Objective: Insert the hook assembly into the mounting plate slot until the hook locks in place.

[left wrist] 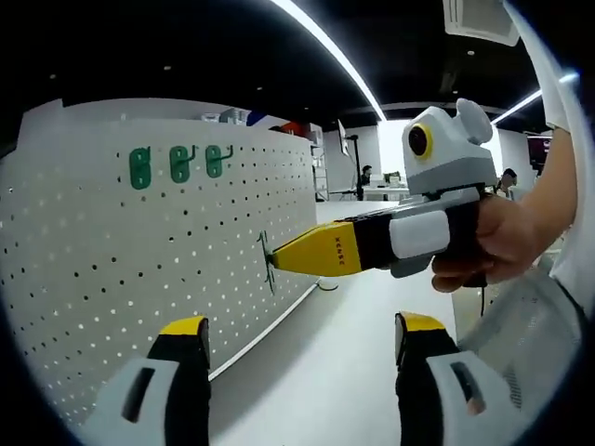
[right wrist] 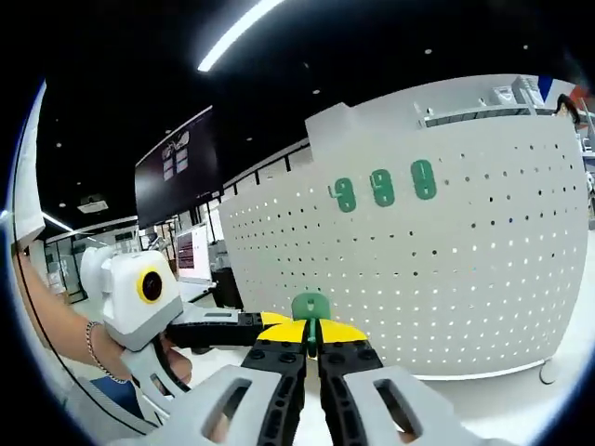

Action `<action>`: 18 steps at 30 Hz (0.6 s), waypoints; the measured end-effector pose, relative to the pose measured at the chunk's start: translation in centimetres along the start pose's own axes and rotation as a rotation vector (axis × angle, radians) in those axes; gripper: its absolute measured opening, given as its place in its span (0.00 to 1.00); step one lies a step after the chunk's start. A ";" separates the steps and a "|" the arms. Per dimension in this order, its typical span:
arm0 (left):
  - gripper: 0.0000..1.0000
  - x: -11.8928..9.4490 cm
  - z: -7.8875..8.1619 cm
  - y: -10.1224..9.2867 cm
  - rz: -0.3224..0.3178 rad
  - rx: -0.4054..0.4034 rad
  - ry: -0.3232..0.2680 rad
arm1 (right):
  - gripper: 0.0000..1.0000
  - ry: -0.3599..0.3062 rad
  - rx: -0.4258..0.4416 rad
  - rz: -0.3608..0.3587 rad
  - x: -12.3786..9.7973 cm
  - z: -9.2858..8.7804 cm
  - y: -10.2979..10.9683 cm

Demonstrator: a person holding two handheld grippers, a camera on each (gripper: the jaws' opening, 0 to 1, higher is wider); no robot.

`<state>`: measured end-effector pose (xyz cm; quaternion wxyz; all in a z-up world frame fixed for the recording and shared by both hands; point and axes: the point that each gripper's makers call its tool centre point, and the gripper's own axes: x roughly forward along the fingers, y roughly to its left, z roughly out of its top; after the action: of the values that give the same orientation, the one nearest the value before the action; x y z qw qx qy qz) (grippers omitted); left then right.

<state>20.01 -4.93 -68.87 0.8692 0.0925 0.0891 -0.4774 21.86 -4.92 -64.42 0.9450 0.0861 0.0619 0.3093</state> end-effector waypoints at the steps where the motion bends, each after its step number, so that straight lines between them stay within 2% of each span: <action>1: 0.84 0.0 0.0 0.0 0.001 -0.001 0.000 | 0.01 0.000 0.002 -0.002 0.0 0.0 -0.1; 18: 0.83 -0.7 0.0 1.1 0.031 -0.033 -0.006 | 0.01 0.004 -0.011 -0.086 -0.7 1.5 -3.8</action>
<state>20.58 -3.76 -68.62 0.8781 0.0780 0.0929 -0.4628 23.71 -8.54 -63.71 0.9577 0.0778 0.0656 0.2691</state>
